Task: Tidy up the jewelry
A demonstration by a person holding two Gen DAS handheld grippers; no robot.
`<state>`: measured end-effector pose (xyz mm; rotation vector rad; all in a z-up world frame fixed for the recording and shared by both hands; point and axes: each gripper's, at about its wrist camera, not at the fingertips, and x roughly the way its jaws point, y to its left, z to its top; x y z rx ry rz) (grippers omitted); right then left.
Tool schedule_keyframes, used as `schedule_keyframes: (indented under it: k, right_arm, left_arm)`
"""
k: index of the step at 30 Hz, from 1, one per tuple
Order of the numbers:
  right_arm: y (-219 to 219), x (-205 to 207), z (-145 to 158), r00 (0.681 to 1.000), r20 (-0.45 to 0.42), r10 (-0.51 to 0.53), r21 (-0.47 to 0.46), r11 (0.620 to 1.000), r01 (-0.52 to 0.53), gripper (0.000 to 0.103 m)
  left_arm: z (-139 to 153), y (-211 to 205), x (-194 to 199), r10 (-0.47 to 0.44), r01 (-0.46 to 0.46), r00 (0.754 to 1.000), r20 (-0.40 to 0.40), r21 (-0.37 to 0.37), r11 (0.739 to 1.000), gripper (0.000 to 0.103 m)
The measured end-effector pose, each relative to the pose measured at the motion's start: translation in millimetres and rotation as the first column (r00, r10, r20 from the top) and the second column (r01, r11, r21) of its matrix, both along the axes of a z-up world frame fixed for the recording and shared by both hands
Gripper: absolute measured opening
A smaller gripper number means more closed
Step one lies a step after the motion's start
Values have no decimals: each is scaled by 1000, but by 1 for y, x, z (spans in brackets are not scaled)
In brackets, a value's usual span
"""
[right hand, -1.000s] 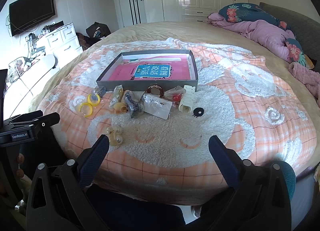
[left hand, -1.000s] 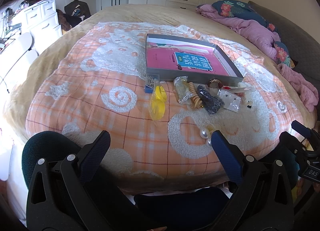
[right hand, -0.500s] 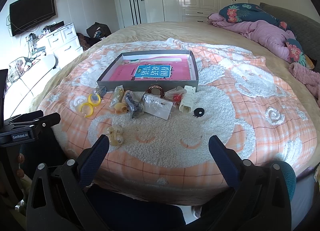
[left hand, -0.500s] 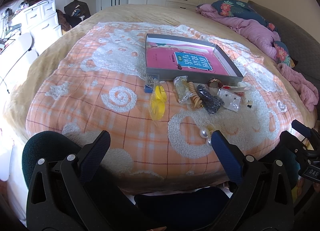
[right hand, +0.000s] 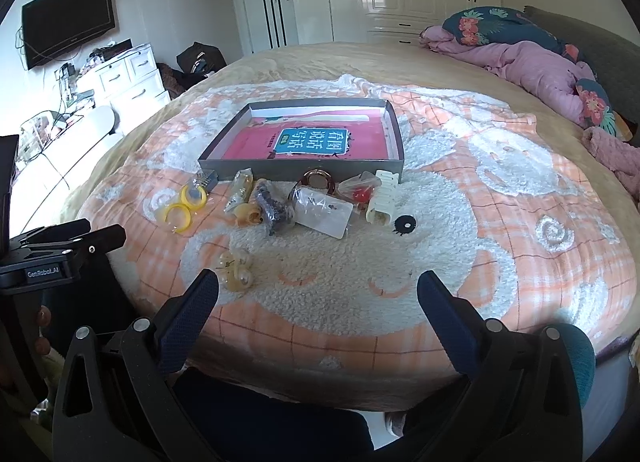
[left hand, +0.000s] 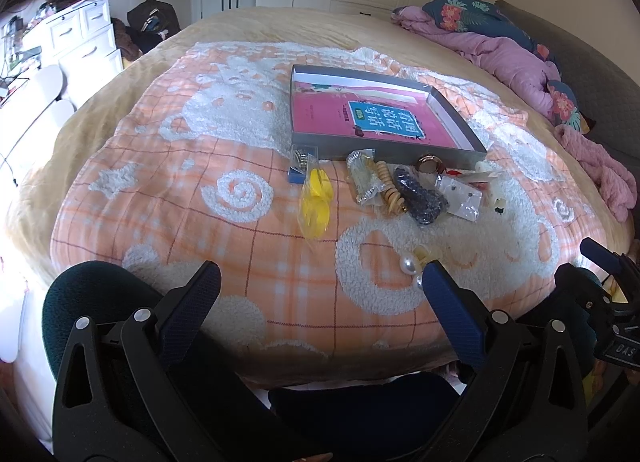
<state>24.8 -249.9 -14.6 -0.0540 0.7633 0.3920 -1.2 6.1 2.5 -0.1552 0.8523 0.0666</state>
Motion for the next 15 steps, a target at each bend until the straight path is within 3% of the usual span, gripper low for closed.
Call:
schedule_keyframes:
  k: [15]
  right_arm:
    - [21,8,-13,998,-33,59,-20,998,-60,99]
  left_arm:
    - [-18,16,17,9,-11,999,-50,-34,999,95]
